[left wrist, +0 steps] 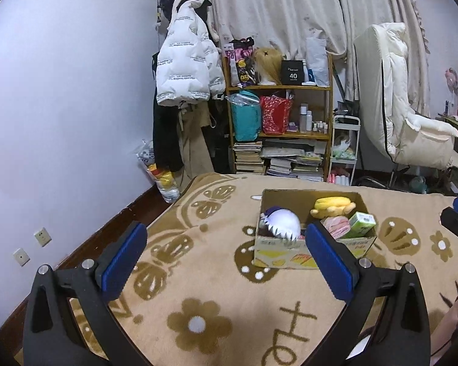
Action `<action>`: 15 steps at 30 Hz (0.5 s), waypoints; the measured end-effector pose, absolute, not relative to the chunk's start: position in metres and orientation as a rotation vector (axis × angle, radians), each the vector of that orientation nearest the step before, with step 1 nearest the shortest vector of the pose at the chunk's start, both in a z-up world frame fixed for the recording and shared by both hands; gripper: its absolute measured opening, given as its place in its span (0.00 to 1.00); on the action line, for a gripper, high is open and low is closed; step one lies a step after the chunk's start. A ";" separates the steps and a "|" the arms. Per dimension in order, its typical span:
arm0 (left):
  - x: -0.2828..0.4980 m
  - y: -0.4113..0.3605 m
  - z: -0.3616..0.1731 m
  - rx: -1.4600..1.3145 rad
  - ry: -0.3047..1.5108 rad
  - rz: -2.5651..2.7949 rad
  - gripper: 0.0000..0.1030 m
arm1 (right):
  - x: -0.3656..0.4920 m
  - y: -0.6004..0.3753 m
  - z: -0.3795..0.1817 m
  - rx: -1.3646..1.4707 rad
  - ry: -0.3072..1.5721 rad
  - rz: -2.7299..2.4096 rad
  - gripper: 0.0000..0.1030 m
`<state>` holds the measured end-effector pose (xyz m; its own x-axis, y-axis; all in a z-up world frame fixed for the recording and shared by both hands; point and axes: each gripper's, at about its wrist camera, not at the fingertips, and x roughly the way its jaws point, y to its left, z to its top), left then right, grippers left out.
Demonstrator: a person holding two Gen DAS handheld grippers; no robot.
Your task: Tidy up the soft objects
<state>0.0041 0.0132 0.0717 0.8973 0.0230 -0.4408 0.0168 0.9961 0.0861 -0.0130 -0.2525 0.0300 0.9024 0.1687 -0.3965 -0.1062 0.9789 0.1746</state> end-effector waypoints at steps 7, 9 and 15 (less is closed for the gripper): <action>-0.009 0.016 0.059 0.114 0.429 0.000 0.99 | -0.024 -0.253 0.008 0.127 0.418 0.124 1.00; -0.006 0.016 0.053 0.115 0.458 -0.012 0.99 | -0.022 -0.252 0.003 0.116 0.431 0.123 1.00; -0.001 0.017 0.037 0.114 0.491 -0.023 0.99 | -0.013 -0.248 -0.014 0.086 0.483 0.111 1.00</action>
<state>-0.0013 0.0170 0.0374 0.8815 0.0055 -0.4721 0.0492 0.9934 0.1034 -0.0128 -0.2477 -0.0135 0.8796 0.1264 -0.4586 -0.0859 0.9904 0.1083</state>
